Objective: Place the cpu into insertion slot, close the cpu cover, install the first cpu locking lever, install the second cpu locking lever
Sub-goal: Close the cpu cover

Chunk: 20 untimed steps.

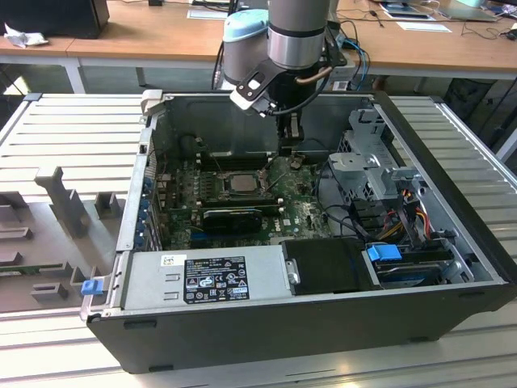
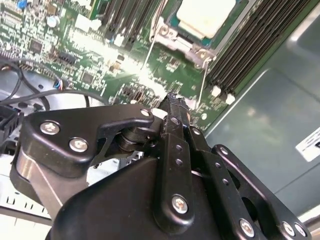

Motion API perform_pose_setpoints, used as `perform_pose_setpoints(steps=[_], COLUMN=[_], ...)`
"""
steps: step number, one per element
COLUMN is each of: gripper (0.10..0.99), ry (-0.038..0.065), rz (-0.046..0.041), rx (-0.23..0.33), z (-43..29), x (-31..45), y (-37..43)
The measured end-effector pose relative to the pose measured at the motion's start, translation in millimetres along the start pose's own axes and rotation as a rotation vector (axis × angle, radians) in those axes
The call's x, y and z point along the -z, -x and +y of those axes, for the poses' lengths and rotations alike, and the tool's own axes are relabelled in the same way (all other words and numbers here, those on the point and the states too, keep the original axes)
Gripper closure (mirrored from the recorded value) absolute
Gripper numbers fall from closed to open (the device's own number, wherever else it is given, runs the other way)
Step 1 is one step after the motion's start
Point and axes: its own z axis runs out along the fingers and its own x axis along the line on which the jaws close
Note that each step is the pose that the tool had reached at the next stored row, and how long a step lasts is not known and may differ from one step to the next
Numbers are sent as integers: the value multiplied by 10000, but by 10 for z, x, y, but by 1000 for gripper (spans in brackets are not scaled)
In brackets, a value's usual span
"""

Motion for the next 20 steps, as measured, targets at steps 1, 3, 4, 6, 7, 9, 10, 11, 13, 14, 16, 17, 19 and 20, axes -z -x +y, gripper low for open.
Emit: perform_pose_setpoints(steps=[1,3,4,6,7,9,10,11,13,14,16,17,19,20], gripper=[980,980,980,980,980,980,980,980,980,980,980,980,980,980], ry=[-9,-14,-21,-21,-21,-21,-23,-25,-33,-88,-193,-301,-537,-626], rz=[0,0,0,-4,-3,-5,-4,-4,-5,-4,-5,-5,-6,-7], rx=[1,-1,0,1,0,0,-1,0,0,-3,-7,-12,-22,-26], z=[47,91,132,154,162,175,190,199,216,219,220,220,219,216], x=[-3,-6,-8,-10,-16,-49,-77,-94,-140,-171,-197,-213,-221,-223], y=[0,0,0,0,0,2,3,3,6,7,8,8,9,9])
